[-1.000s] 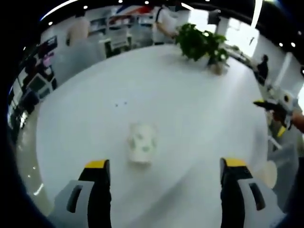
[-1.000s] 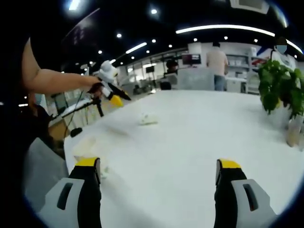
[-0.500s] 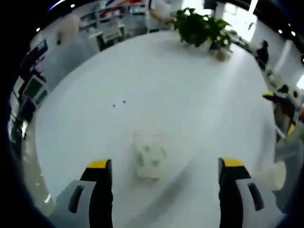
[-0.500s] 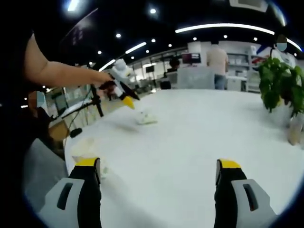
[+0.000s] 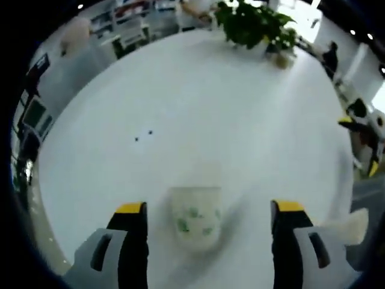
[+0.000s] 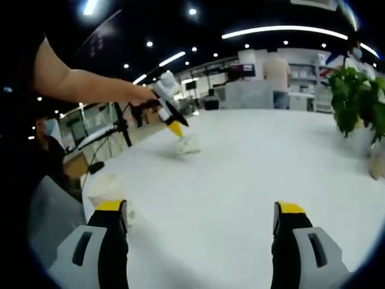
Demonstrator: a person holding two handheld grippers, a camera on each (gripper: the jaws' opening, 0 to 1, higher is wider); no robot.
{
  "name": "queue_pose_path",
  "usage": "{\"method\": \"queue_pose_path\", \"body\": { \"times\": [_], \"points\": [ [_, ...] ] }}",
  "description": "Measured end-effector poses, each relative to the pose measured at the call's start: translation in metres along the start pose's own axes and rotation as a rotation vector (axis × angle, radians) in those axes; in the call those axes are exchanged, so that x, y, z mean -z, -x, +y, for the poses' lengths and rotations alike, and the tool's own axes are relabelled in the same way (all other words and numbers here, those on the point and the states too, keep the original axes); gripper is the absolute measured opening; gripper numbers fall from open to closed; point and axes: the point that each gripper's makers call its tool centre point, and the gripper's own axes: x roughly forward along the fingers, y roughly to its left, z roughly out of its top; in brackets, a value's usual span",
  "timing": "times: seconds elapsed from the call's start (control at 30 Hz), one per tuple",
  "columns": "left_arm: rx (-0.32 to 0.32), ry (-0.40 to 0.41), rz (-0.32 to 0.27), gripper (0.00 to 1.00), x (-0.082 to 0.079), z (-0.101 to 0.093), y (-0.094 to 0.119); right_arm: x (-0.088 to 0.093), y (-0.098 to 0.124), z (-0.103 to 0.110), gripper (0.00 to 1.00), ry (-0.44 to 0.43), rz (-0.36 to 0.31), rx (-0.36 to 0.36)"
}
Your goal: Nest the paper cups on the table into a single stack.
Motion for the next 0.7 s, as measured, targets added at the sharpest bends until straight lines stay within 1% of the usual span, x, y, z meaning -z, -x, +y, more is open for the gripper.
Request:
{"method": "queue_pose_path", "body": {
  "times": [0.07,0.17,0.23,0.33,0.4,0.53,0.7],
  "points": [
    [0.019,0.010,0.015,0.76,0.002,-0.003,-0.006,0.001,-0.001,0.000,1.00,-0.003,0.000,0.000],
    [0.028,0.009,0.028,0.68,0.003,-0.004,-0.014,0.003,-0.003,0.001,1.00,-0.005,0.003,-0.002],
    [0.034,0.018,0.034,0.67,0.003,-0.004,-0.020,0.004,-0.004,0.001,1.00,-0.012,0.001,-0.001],
    [0.028,0.029,0.058,0.64,0.006,0.000,-0.027,0.005,-0.004,0.001,1.00,-0.018,-0.002,0.002],
    [0.021,0.052,0.085,0.63,0.010,0.005,-0.033,0.007,-0.005,0.001,1.00,-0.020,-0.002,0.000],
    [0.015,0.072,0.103,0.59,0.012,0.010,-0.041,0.008,-0.005,0.002,1.00,-0.025,-0.003,0.002],
    [0.014,0.070,0.132,0.55,0.016,0.013,-0.050,0.009,-0.003,0.000,1.00,-0.029,-0.003,0.009]
  ]
}}
